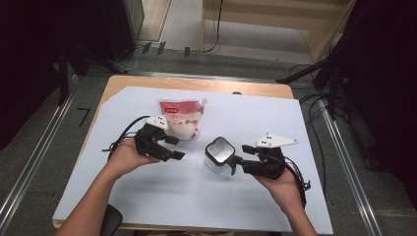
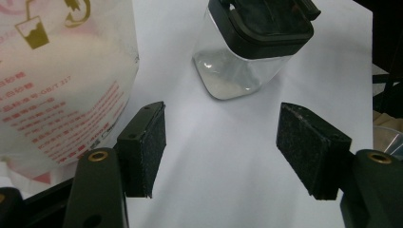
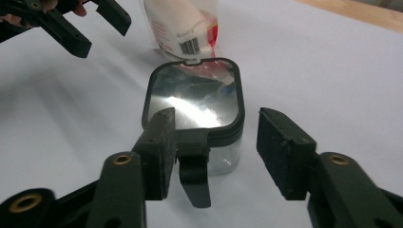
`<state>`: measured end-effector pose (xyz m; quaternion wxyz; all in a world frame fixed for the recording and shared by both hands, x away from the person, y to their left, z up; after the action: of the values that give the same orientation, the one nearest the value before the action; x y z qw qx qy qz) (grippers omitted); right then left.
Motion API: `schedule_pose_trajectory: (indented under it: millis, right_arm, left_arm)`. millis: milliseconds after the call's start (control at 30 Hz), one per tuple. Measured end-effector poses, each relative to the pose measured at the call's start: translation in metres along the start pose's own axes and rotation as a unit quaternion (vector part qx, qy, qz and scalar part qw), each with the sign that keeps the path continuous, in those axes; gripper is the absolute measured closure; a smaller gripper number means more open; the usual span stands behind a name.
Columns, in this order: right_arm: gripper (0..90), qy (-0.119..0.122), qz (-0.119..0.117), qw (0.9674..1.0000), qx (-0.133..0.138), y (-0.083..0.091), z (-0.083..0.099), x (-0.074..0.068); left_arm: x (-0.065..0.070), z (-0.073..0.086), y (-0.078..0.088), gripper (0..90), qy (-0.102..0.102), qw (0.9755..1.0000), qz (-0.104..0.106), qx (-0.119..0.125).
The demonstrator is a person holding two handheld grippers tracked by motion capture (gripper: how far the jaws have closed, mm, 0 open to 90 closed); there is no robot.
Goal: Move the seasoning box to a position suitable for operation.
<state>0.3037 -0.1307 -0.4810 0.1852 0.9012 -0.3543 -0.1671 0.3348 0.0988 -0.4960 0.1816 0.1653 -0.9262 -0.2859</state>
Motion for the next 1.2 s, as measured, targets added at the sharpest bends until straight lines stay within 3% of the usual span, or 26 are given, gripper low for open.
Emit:
schedule_pose_trajectory:
  millis: [367, 500, 700, 967, 1200]
  right_arm:
    - [67.9, -0.015, 0.007, 0.9999, -0.004, 0.012, 0.018, 0.003]
    - [75.2, -0.024, -0.002, 0.9997, -0.009, 0.013, 0.023, 0.000]
    - [89.5, -0.002, -0.006, 0.9995, -0.030, 0.009, 0.034, -0.005]
    - [90.0, -0.017, -0.030, 0.9987, -0.037, 0.001, 0.042, -0.016]
    - [90.0, -0.014, -0.051, 0.9969, -0.059, -0.011, 0.052, -0.025]
  left_arm:
    - [0.004, -0.004, -0.006, 35.1, -0.005, 1.0000, 0.005, -0.005]
    - [0.006, -0.005, -0.010, 35.1, -0.007, 0.9999, 0.006, -0.007]
    - [0.011, -0.007, -0.018, 35.1, -0.015, 0.9996, 0.018, -0.014]
    - [0.012, -0.008, -0.024, 35.1, -0.015, 0.9994, 0.024, -0.018]
    - [0.013, -0.009, -0.029, 35.1, -0.015, 0.9994, 0.021, -0.023]
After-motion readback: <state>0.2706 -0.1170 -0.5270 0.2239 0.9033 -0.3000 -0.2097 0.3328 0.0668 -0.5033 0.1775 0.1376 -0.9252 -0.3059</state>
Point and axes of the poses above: each handheld gripper's, and its own axes: y roughly backward along the jaws, z roughly out of its underside, x roughly to its right, the point moved 9 cm from there along -y, roughly forward along the jaws, and after that the axes turned 8 degrees about x, right-handed, at the moved point
